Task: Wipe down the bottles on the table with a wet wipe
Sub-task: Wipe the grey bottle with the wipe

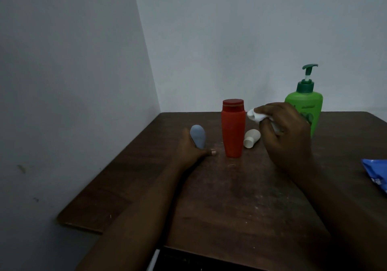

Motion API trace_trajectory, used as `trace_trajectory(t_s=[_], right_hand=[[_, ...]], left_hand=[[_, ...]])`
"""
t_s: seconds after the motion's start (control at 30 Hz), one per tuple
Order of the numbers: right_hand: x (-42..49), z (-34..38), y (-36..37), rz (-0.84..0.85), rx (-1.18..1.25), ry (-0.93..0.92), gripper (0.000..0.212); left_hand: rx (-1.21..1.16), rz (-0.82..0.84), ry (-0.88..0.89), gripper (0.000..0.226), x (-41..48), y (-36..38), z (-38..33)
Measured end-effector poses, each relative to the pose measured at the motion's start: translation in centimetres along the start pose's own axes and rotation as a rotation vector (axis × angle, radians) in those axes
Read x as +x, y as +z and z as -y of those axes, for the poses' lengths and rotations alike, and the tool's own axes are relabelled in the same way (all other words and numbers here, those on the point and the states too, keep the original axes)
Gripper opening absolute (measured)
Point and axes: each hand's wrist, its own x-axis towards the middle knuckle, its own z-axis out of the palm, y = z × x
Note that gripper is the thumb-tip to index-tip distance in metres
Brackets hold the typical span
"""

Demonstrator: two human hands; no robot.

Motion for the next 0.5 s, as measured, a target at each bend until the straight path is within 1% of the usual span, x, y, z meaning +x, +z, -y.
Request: trace_trajectory(t_s=[0.07, 0.17, 0.23, 0.37, 0.5], right_hand=[[0.0, 0.0, 0.0, -0.001, -0.002, 0.006, 0.021], [-0.1, -0.1, 0.2, -0.001, 0.001, 0.007, 0.02], [-0.2, -0.1, 0.3, -0.001, -0.003, 0.001, 0.02], [-0.2, -0.2, 0.2, 0.003, 0.01, 0.01, 0.02], [-0.1, -0.3, 0.2, -0.011, 0.016, 0.009, 0.02]], left_hand=[[-0.013, 0.005, 0.009, 0.104, -0.2, -0.2, 0.0], [-0.041, 0.04, 0.018, 0.11, -0.4, -0.6, 0.0], [-0.062, 0.085, 0.016, 0.113, -0.3, -1.1, 0.0], [-0.15, 0.169, -0.018, 0.111, 0.0, -2.8, 0.5], [-0.089, 0.186, 0.018, 0.12, 0.2, -3.3, 1.0]])
